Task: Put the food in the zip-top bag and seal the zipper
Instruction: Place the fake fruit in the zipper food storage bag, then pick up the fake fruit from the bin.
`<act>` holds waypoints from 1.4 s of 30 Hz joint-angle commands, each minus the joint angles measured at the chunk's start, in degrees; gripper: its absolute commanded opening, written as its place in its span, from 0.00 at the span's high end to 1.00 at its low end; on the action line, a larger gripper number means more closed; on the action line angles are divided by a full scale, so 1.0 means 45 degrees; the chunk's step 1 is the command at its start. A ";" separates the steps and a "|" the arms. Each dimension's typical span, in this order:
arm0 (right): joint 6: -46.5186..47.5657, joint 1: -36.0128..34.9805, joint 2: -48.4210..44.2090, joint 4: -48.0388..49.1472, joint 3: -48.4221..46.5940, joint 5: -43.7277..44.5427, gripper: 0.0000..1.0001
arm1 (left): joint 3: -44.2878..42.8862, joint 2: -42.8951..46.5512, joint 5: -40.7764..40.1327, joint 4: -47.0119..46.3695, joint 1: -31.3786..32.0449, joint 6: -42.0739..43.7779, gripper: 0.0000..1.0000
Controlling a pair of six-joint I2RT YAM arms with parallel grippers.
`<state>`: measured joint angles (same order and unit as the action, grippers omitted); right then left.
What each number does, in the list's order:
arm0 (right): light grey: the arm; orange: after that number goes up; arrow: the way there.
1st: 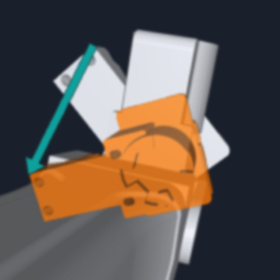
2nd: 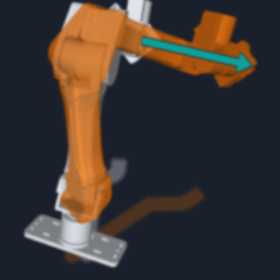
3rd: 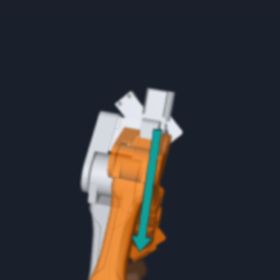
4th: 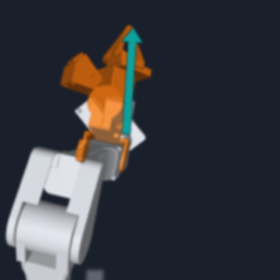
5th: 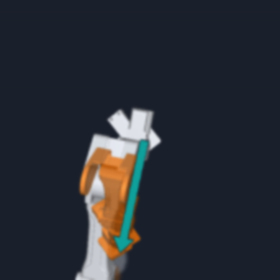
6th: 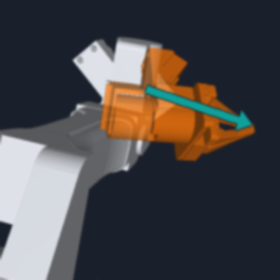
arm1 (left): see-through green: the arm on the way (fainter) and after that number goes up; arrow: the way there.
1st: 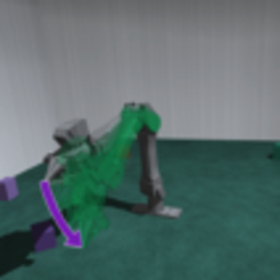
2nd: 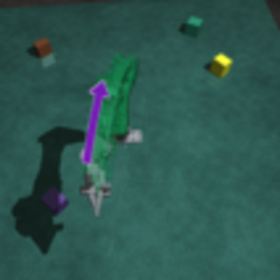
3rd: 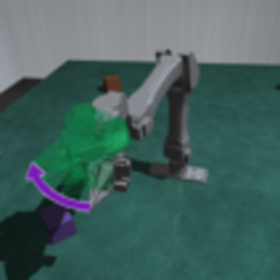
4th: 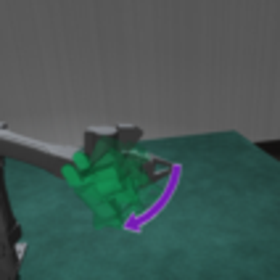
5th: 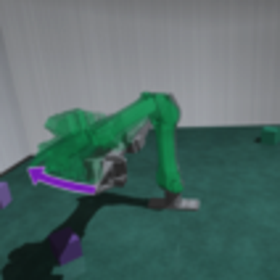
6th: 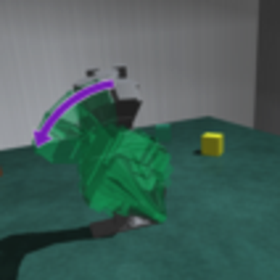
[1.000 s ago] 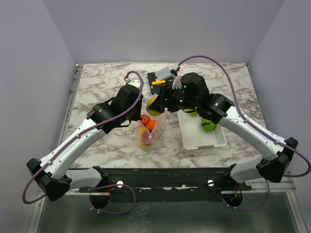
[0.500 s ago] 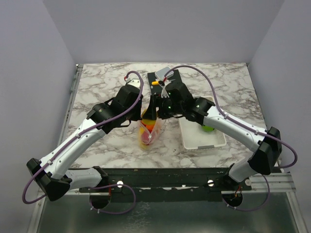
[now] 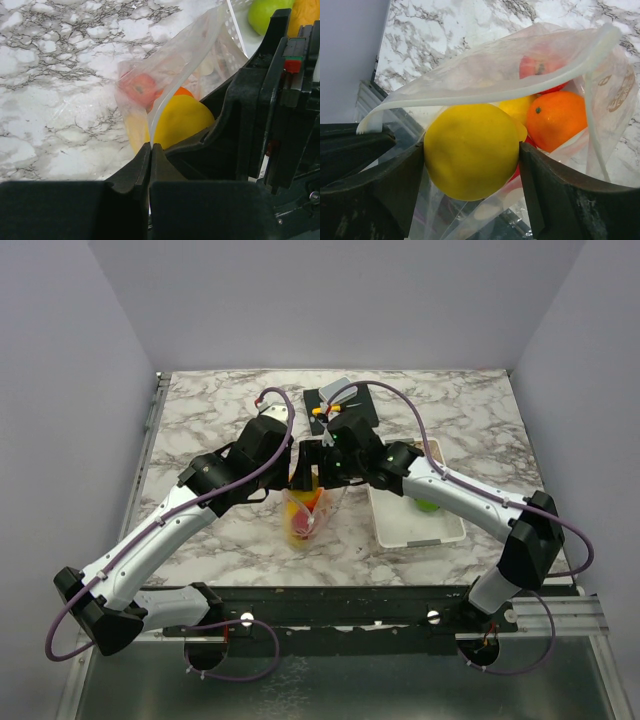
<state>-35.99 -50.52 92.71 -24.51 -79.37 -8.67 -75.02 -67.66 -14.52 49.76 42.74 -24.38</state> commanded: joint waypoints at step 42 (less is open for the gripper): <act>-0.0053 -0.0035 -0.4296 -0.7609 -0.0519 0.8443 0.17 | 0.0119 0.0097 0.0278 -0.0215 -0.0129 0.0020 1.00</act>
<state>-35.94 -50.57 73.60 -49.84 -81.49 19.64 -74.85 -67.61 -14.37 49.76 42.44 -24.36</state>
